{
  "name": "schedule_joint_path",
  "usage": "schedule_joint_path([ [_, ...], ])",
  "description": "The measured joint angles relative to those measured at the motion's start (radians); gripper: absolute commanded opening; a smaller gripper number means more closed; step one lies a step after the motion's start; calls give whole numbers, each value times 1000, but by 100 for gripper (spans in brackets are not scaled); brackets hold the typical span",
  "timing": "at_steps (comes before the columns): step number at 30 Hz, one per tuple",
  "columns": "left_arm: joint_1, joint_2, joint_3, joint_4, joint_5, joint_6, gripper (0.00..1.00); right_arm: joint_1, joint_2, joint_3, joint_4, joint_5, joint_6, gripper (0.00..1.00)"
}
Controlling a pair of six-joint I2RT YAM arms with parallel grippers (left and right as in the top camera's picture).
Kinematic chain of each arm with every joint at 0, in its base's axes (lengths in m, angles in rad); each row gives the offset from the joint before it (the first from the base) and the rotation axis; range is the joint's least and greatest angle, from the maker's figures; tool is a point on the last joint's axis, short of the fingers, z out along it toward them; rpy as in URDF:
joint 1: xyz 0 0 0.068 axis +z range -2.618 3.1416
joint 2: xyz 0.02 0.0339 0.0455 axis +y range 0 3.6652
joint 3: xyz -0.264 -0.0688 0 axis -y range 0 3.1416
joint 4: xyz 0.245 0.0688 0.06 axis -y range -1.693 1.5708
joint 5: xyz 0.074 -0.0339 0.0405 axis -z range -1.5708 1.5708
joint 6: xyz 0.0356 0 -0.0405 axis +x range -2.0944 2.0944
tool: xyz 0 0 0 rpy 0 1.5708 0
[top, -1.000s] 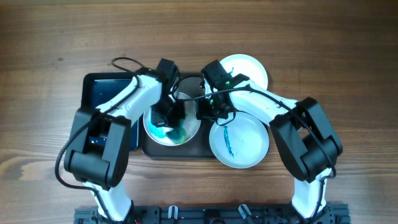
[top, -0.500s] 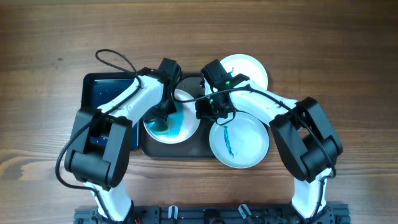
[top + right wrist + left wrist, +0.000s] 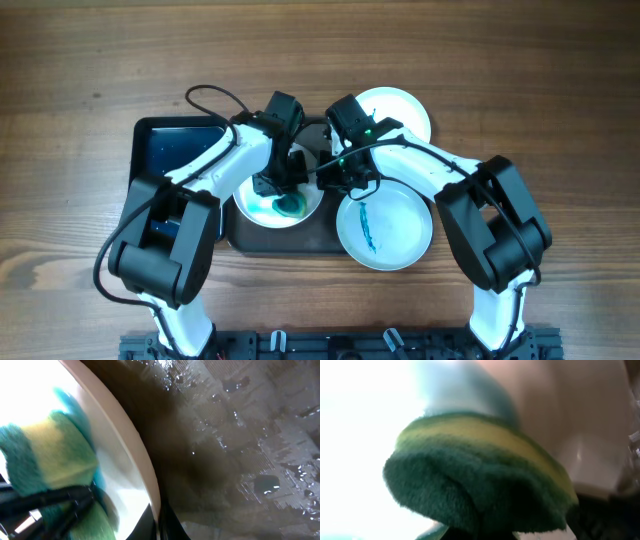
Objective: Clean dirty plates on tray and stack at the side
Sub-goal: 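Scrub the plate with the sponge while the right gripper holds its rim, then lift the cleaned plate with the right gripper, tilting it up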
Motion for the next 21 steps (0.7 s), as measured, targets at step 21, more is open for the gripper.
schedule_joint_path([
  [21, 325, -220, 229, -317, -221, -78, 4, 39, -23, 4, -29, 109, 16, 4],
])
